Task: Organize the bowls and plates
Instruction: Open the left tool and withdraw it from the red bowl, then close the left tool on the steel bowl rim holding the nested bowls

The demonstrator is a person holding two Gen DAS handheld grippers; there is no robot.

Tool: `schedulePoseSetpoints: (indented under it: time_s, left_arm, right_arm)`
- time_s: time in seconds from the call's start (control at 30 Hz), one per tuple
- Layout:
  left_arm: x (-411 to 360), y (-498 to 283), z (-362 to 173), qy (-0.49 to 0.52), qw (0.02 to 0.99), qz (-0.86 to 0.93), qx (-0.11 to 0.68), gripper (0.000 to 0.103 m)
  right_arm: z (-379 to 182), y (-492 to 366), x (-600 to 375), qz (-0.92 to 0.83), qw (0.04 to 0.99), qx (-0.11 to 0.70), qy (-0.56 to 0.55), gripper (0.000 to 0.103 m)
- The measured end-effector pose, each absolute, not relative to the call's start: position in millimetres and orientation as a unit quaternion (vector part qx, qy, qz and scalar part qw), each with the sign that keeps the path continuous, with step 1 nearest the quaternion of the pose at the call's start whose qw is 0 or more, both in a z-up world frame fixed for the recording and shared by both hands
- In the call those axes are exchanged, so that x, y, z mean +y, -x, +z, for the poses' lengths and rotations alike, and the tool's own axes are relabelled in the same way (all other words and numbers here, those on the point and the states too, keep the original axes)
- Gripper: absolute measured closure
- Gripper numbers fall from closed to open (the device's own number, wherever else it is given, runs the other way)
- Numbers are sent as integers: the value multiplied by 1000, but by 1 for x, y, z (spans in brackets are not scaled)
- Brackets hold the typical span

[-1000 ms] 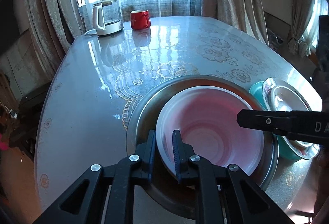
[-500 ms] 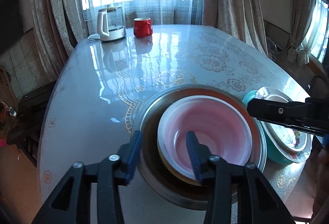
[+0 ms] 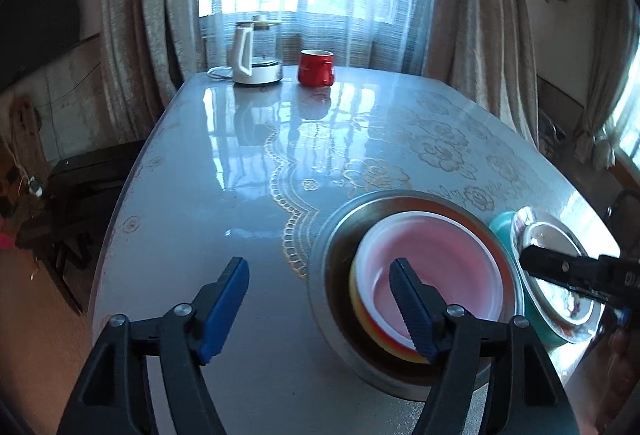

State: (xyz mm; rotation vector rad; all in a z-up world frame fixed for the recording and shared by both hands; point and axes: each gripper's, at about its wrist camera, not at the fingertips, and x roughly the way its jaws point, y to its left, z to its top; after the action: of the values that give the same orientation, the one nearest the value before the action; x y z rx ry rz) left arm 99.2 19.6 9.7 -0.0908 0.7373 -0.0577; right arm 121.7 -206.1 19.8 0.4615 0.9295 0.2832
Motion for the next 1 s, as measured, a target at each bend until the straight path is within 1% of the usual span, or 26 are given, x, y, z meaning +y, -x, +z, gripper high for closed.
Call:
schedulePoseSetpoints:
  time_s: [0.17,0.27,0.67,0.8,0.9,0.93,0.97,1.0]
  left_arm:
    - [28,-100,4,58,926,-21,373,27]
    - [34,-98,0,72,922,-18,379,27]
    - [61,-96,-17,126,906,-18,404,27]
    - [59,-96,-17,127,904,-35,406,30]
    - [57,-100,-16,132,901,-45,411,35]
    - [56,-102,-16,131,900,-49,414,40]
    - [55,-104,-16,129,898,-53,416,48]
    - [53,-106,-16,126,897,-61,419,51]
  right_arm:
    - [15,-118,-210,129,856,449,-222,70]
    - [14,-116,-210,122,855,454,-219,68]
    - [5,-110,-207,109,848,474,-211,65]
    - [1,-111,-205,104,842,485,-209,65]
    - [-1,-111,-202,103,840,491,-207,65]
    - [-2,-112,-201,101,838,494,-207,65]
    - [-3,-112,-200,99,837,497,-205,65]
    - [-4,-112,-198,97,836,500,-203,65]
